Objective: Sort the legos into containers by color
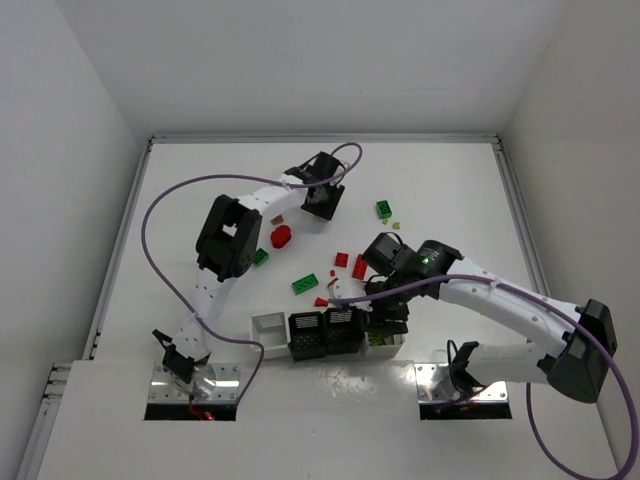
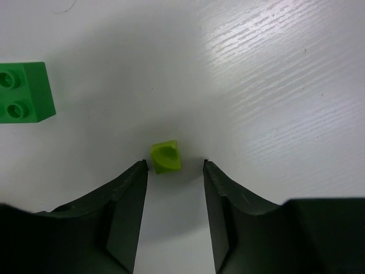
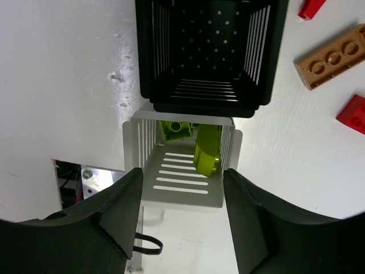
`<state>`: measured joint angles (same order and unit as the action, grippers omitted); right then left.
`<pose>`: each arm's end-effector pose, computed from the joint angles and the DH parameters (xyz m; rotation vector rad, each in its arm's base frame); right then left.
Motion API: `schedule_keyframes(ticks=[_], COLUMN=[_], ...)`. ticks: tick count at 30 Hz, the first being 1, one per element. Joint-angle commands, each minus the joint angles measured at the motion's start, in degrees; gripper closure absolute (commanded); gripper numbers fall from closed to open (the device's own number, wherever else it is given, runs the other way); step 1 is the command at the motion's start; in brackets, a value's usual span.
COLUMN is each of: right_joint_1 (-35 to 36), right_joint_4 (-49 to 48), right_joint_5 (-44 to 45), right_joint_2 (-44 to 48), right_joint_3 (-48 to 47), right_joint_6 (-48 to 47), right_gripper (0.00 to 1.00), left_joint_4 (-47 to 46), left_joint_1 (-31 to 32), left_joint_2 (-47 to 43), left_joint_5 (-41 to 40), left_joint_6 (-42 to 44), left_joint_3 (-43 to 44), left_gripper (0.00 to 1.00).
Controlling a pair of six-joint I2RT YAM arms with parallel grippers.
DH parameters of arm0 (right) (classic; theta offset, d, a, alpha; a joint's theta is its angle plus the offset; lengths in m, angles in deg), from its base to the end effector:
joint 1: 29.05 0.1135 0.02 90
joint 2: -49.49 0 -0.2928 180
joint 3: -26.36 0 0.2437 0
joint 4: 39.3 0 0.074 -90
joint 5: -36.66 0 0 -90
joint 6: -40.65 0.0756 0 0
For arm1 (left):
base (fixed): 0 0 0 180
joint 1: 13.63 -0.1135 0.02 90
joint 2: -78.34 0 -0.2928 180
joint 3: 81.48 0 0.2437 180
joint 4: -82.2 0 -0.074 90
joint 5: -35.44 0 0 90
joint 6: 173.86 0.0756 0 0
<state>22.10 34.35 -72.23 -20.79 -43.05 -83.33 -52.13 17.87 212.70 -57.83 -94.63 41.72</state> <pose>0.1087 0.1740 0.2452 -1.9944 2.0753 0.5317 0.4674 -0.2814 0.1506 0.4416 2.5358 -0.2079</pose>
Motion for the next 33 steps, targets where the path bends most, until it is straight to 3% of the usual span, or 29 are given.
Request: schedule_keyframes(ticks=[1, 8, 14, 19, 21, 26, 33], right_joint_1=[0.4, -0.2, -2.0, -6.7, -10.6, -17.2, -30.4], right_joint_4=[-1.7, -6.4, -19.1, -24.5, -24.5, -21.4, -18.5], right_joint_5=[1.0, 3.7, 15.5, 30.3, 32.7, 31.5, 27.0], right_joint_2=[1.4, 1.4, 2.1, -0.5, -4.1, -11.6, -20.7], right_joint_3=[-3.3, -5.7, -9.0, -14.8, -21.5, -35.8, -37.2], right_joint_6=[2.7, 8.1, 26.7, 44.4, 49.8, 59.5, 60.0], right_gripper=[0.41, 0.42, 0.42, 0.40, 0.37, 0.36, 0.41], left_joint_4=[0.2, 0.2, -2.1, -8.2, -8.9, -13.0, -10.5], left_joint_1=[-0.5, -0.5, -1.0, -2.2, -3.8, -4.6, 2.2], left_joint_2=[2.3, 2.4, -4.3, -16.6, -20.4, -35.4, -52.0], left_joint_5=[0.4, 0.4, 4.9, 11.1, 15.4, 21.7, 26.5], left_joint_6=[0.1, 0.7, 0.7, 1.3, -0.1, -1.0, 8.1], left_joint_3=[1.7, 0.7, -5.8, -14.5, -17.6, -27.0, -33.8], left_gripper=[0.51, 0.74, 0.87, 0.88, 0.89, 0.89, 0.89])
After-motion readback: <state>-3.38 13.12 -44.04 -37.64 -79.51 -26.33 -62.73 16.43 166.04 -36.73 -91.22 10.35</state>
